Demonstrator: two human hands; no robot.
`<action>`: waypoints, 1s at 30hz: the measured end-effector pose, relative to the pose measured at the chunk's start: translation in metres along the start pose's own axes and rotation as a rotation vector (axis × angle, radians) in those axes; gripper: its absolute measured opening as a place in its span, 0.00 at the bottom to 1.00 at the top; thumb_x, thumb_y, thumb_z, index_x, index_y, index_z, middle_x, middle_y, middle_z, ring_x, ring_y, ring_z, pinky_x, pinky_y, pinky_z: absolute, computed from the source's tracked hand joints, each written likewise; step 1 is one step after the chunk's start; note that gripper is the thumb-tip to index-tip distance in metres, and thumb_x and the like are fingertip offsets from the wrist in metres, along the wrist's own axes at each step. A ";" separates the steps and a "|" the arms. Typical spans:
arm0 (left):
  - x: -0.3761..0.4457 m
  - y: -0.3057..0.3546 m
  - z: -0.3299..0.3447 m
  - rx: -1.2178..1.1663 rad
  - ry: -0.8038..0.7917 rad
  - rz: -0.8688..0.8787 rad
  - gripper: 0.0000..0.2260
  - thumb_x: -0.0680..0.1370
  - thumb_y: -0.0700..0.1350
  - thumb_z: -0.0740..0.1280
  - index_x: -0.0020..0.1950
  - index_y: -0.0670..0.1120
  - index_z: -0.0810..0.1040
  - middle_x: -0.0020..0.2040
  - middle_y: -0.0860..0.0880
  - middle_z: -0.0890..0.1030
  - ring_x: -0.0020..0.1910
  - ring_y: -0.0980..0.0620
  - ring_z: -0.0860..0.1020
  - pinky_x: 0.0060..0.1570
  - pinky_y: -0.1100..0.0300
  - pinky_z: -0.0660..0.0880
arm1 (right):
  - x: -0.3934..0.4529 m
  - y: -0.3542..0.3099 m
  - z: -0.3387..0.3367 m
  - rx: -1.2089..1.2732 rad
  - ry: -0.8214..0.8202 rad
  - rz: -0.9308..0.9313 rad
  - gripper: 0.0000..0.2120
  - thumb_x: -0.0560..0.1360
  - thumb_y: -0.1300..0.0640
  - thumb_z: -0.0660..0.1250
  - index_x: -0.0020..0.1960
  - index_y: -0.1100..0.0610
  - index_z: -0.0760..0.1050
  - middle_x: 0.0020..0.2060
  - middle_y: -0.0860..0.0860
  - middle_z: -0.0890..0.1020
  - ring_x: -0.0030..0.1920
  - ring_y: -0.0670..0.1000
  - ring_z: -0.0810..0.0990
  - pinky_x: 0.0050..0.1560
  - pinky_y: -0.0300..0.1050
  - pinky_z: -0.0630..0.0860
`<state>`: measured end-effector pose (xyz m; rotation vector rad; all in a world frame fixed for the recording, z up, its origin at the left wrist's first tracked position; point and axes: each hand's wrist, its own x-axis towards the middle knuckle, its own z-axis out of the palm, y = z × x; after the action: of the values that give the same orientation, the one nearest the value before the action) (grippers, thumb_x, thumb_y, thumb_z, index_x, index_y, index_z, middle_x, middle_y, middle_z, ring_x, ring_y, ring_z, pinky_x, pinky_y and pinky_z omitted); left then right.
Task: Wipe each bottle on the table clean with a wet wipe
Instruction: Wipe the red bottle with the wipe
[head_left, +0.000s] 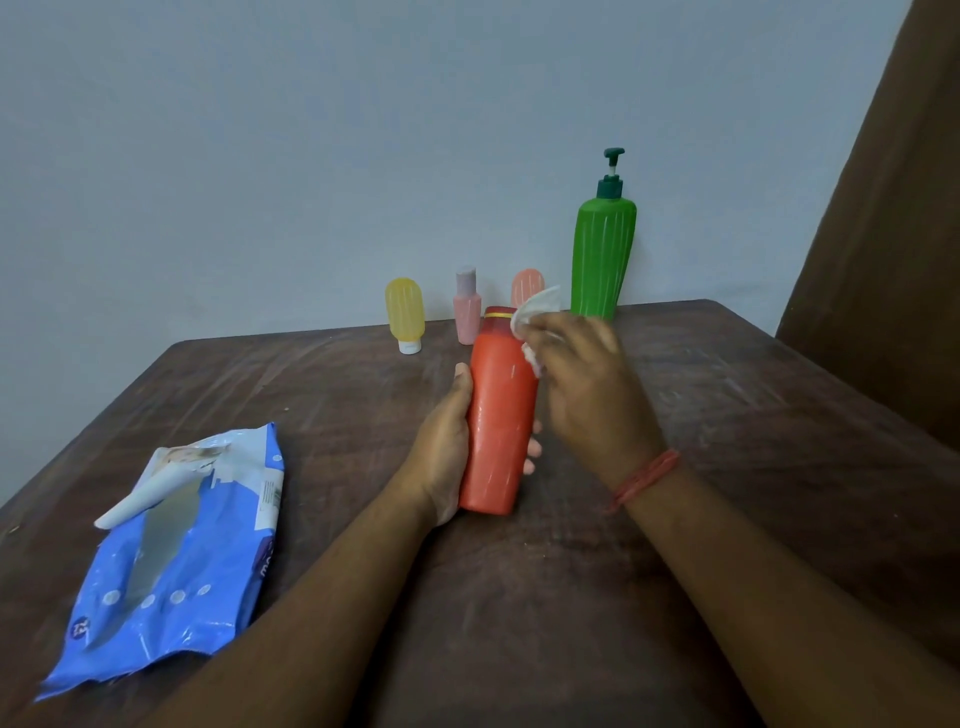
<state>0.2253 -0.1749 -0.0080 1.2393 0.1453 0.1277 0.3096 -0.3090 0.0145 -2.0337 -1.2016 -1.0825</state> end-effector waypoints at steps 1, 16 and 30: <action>-0.001 0.000 0.000 -0.002 0.005 0.008 0.33 0.82 0.65 0.48 0.57 0.42 0.82 0.44 0.36 0.83 0.38 0.43 0.83 0.37 0.51 0.81 | -0.003 -0.004 0.001 0.017 -0.033 -0.061 0.16 0.79 0.62 0.59 0.63 0.62 0.80 0.60 0.56 0.81 0.58 0.56 0.75 0.63 0.50 0.73; 0.000 0.000 0.001 0.056 -0.024 0.023 0.33 0.82 0.66 0.48 0.61 0.41 0.78 0.44 0.36 0.83 0.38 0.43 0.82 0.38 0.51 0.81 | 0.003 -0.010 0.000 0.014 0.028 0.100 0.15 0.80 0.61 0.60 0.63 0.62 0.79 0.54 0.56 0.80 0.54 0.54 0.75 0.56 0.50 0.76; 0.000 -0.003 0.003 0.156 0.018 0.067 0.36 0.80 0.66 0.49 0.62 0.37 0.77 0.46 0.34 0.82 0.39 0.42 0.82 0.38 0.51 0.81 | 0.004 -0.001 0.000 -0.031 0.031 -0.101 0.16 0.77 0.69 0.66 0.64 0.64 0.79 0.63 0.58 0.81 0.66 0.57 0.75 0.72 0.50 0.69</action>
<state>0.2256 -0.1786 -0.0100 1.3991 0.1310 0.1889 0.3101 -0.3069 0.0177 -1.9896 -1.2916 -1.1832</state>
